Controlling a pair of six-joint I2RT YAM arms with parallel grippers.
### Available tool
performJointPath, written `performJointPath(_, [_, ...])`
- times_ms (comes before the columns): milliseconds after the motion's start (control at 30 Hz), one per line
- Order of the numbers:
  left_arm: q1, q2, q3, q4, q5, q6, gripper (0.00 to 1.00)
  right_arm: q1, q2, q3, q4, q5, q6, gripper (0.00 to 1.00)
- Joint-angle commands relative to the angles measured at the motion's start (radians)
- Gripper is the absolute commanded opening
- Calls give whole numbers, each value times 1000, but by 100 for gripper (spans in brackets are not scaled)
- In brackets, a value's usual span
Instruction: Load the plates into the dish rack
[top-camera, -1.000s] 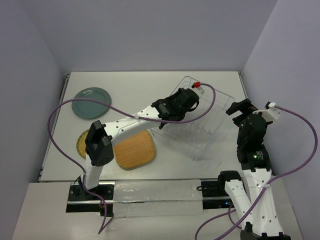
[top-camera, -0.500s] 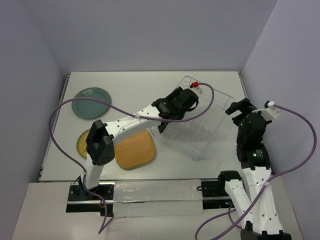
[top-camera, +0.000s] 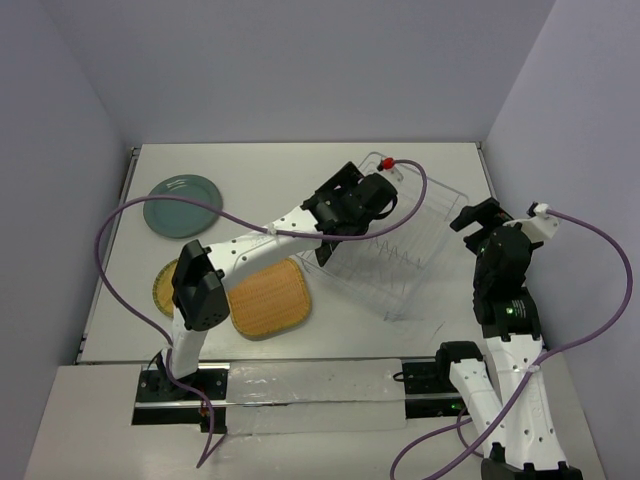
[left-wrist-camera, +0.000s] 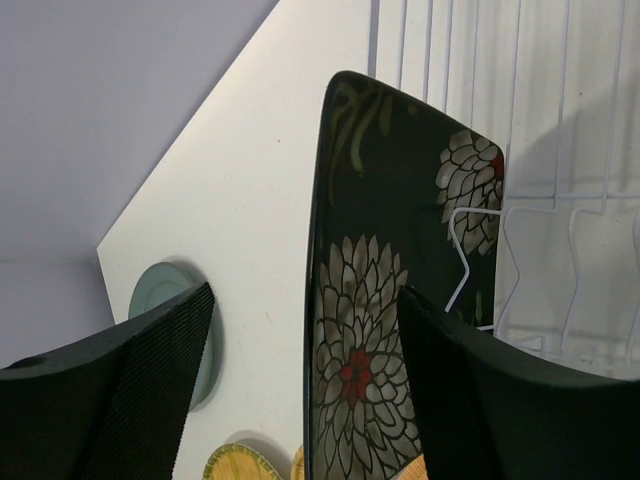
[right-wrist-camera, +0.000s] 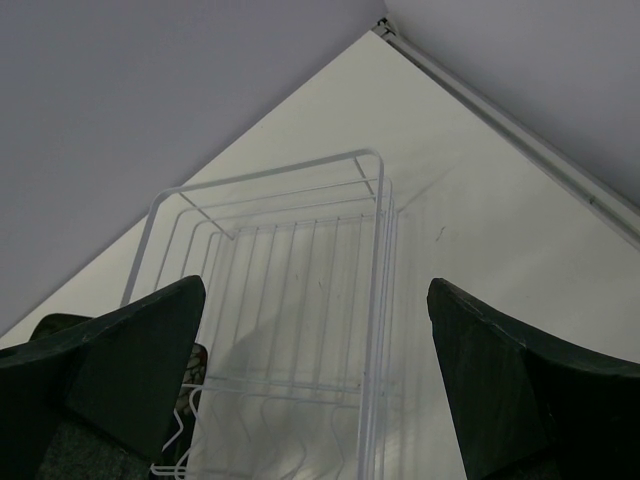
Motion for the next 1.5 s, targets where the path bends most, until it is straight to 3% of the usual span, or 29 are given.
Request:
performJointPath(0, [7, -76, 98, -40, -3, -62, 90, -3, -11, 16, 8, -20, -18, 100])
performJointPath(33, [9, -91, 114, -49, 10, -80, 96, -3, -11, 19, 8, -33, -23, 100])
performJointPath(167, [32, -204, 105, -31, 98, -175, 98, -3, -11, 35, 9, -122, -61, 100])
performJointPath(233, [74, -331, 28, 10, 161, -296, 99, -3, -16, 45, 9, -176, -85, 100])
performJointPath(367, [207, -617, -307, 123, 258, -588, 99, -3, -5, 51, 35, -391, -141, 100])
performJointPath(433, [254, -748, -543, 149, 273, -729, 99, -2, 13, 61, 51, -560, -159, 100])
performJointPath(567, [318, -949, -797, 80, 275, -1009, 99, 67, 18, 67, 68, -741, -179, 100])
performJointPath(733, [368, -1061, -1030, -45, 325, -1266, 99, 253, 37, 43, 87, -713, -183, 100])
performJointPath(833, [416, -1114, -1147, -89, 429, -1346, 99, 342, 88, 19, 92, -640, -157, 100])
performJointPath(1033, [423, -1262, -1391, 50, 597, -1406, 99, 379, 127, 10, 92, -570, -142, 100])
performJointPath(1467, [482, -1311, -1619, 138, 724, -1483, 97, 379, 127, -29, 118, -428, -98, 100])
